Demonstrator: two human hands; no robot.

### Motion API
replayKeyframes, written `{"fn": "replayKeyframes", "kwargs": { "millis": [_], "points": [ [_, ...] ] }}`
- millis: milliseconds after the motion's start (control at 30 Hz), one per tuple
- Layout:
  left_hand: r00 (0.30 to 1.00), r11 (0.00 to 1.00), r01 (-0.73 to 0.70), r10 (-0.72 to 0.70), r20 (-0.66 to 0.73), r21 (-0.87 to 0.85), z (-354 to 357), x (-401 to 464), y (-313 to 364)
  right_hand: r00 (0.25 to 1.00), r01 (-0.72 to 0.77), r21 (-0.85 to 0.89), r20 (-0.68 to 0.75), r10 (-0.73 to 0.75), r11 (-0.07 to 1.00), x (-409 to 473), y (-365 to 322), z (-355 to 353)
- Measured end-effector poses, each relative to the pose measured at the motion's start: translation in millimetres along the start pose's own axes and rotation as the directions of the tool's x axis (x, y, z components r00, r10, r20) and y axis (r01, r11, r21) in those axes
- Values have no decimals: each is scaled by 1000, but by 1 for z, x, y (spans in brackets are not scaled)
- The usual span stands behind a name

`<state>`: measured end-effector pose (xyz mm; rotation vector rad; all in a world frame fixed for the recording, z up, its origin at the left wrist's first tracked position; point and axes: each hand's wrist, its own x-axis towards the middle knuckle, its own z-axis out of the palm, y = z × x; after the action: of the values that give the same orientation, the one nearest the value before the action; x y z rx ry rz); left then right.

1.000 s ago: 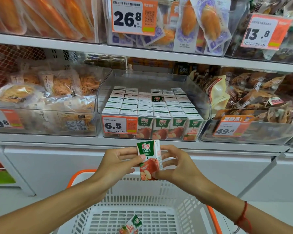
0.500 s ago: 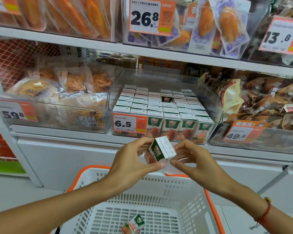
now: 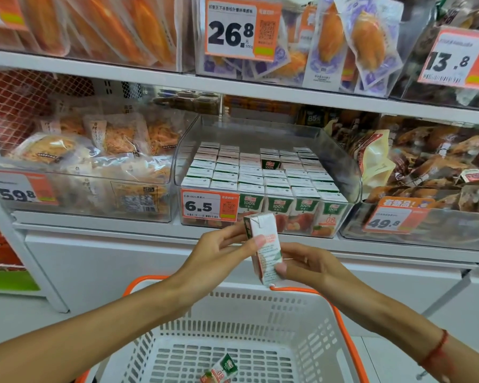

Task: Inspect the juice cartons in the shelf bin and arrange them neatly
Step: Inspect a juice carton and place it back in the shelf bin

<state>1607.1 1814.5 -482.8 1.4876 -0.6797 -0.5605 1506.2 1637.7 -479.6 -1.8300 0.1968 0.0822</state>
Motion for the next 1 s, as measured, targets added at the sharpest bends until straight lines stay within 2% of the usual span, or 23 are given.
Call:
{"fn": "replayKeyframes", "kwargs": {
  "millis": [133, 200, 333, 433, 533, 633, 767, 900, 1000],
  "points": [
    [989, 1000, 9, -12, -147, -25, 0, 2, -8, 981, -47, -4, -189, 45, 999, 5, 1, 7],
    [971, 996, 73, -81, -226, -43, 0, 2, -11, 956, -65, -32, -288, 53, 997, 8, 3, 11],
    [955, 981, 185, -195, -224, -61, 6, -1, -14, 902, -39, -338, -417, -112, 940, 6, 7, 27],
    [947, 973, 227, -230, -222, -42, 3, 0, -11, 897, 18, -389, -400, -187, 921, 4, 7, 32],
    [949, 962, 265, -271, -162, -58, -8, 3, -5, 953, -35, -163, -302, -16, 986, 6, -3, 22],
    [966, 966, 255, -257, -42, -34, -12, 4, 1, 980, -145, 15, -139, 146, 989, 5, -9, 5],
    [976, 976, 216, -216, 14, -14, -11, 5, 2, 992, -106, 95, 79, 98, 990, 0, -9, -1],
    [973, 973, 230, -230, 0, -12, -11, 3, -1, 994, -106, 79, -14, 107, 991, 1, -7, 4],
    [976, 980, 197, -193, -98, 35, -13, 3, -5, 973, -90, 36, -212, 95, 995, 4, -4, 11]
  ]
}}
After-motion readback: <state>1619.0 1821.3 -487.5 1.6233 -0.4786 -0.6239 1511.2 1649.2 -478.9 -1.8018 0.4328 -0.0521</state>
